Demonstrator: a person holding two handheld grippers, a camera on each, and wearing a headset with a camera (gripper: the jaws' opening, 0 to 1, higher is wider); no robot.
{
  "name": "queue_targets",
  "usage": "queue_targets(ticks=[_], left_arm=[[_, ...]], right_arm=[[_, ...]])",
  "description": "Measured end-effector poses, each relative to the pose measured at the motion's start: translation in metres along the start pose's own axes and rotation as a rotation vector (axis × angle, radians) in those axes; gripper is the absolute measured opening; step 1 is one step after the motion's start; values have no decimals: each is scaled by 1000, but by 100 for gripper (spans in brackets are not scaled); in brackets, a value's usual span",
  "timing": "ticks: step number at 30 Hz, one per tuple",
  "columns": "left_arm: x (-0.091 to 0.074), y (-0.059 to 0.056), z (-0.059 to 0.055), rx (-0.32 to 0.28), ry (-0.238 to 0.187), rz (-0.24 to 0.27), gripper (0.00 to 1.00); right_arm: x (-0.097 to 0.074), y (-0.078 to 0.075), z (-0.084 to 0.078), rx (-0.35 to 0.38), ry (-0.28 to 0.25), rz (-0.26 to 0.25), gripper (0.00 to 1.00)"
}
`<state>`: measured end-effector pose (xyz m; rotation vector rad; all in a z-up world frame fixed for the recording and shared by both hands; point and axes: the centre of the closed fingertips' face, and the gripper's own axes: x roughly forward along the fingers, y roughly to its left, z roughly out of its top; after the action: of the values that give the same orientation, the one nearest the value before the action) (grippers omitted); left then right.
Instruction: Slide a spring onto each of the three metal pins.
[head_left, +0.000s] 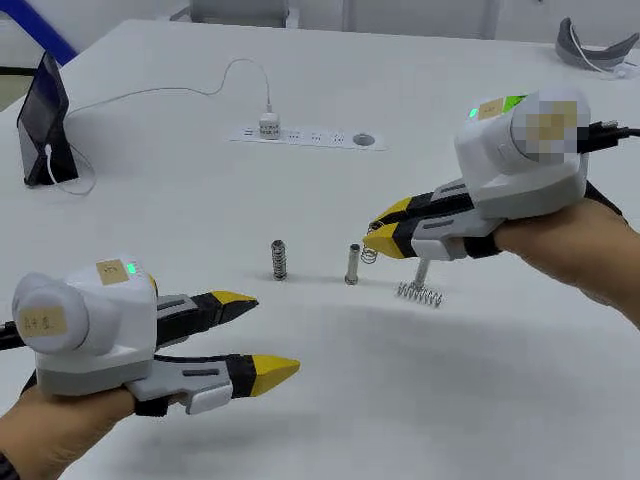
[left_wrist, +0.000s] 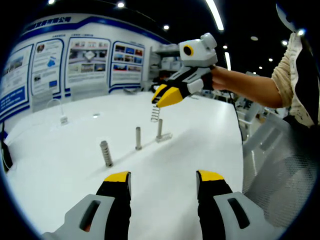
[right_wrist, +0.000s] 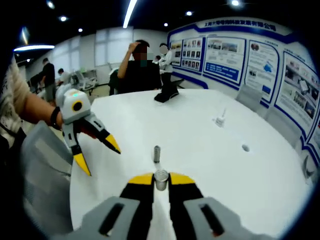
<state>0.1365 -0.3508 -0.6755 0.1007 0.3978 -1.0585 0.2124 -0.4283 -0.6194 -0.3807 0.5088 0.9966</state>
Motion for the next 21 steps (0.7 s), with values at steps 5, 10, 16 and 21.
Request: queue_targets(ticks=[5, 10, 16, 21], left_arm=[[2, -2, -1, -1, -1, -3, 53], [3, -2, -2, -3, 3, -2, 53], [3, -3, -3, -6, 5, -2, 52], [3, -3, -4, -9, 6, 1, 52]], right_arm=[[5, -10, 4, 16, -12, -11, 12], [12, -17, 5, 20, -10, -22, 12], [20, -25, 1, 35, -2, -28, 12], [26, -26, -2, 45, 9, -20, 12]])
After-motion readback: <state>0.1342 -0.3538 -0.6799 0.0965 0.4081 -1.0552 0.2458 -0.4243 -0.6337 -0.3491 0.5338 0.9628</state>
